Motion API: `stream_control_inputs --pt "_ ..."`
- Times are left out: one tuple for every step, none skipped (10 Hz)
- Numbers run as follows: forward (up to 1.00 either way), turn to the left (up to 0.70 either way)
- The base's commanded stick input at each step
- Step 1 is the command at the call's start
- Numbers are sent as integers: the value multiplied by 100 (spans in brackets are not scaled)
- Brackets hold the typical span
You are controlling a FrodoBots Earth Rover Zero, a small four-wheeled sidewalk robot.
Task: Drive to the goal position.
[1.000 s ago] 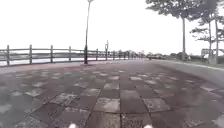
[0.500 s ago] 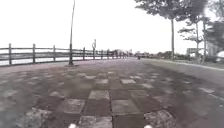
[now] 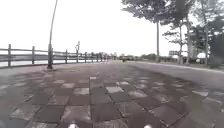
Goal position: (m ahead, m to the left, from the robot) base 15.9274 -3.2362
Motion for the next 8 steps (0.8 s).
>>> stream_control_inputs --pt "100 0" --pt "100 0" --pt "100 0" --pt "100 0" --pt "100 0" --pt "100 0" --pt "100 0" --pt "100 0"
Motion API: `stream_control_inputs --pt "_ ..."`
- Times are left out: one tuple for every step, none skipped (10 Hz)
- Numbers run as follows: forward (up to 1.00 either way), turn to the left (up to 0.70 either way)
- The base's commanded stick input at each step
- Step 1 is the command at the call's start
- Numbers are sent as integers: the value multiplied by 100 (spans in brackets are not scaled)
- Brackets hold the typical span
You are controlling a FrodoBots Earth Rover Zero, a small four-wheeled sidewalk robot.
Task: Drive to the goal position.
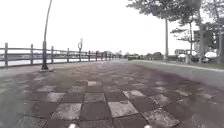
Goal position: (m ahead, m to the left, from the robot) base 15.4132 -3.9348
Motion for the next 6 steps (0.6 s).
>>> stream_control_inputs --pt "100 0" --pt "100 0" --pt "100 0" --pt "100 0" --pt "100 0" --pt "100 0"
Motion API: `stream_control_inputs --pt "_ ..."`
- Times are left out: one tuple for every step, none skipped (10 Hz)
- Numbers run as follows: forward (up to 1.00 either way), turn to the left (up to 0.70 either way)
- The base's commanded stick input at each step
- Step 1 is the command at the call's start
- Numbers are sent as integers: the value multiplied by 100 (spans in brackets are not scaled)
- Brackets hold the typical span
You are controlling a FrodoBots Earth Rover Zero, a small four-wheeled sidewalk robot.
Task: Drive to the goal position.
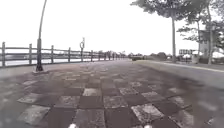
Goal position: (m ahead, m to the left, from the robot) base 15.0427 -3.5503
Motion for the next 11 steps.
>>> stream_control_inputs --pt "100 0" --pt "100 -23" --pt "100 -40" --pt "100 -39" --pt "100 -35" --pt "100 -20" --pt "100 0" --pt "100 0" --pt "100 0" --pt "100 0" --pt "100 0"
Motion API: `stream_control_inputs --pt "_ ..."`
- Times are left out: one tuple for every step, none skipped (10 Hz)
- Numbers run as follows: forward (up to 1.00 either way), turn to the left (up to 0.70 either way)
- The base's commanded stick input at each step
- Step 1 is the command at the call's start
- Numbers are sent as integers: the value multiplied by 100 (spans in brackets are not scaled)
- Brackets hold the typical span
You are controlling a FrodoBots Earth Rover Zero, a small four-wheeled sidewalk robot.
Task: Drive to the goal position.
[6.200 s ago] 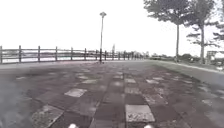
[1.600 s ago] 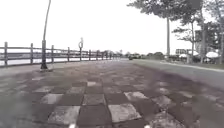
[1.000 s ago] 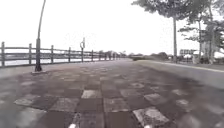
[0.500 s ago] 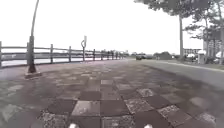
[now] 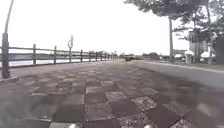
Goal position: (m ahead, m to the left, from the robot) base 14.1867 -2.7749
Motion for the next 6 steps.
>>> stream_control_inputs --pt "100 0" --pt "100 0" --pt "100 0" --pt "100 0" --pt "100 0" --pt "100 0"
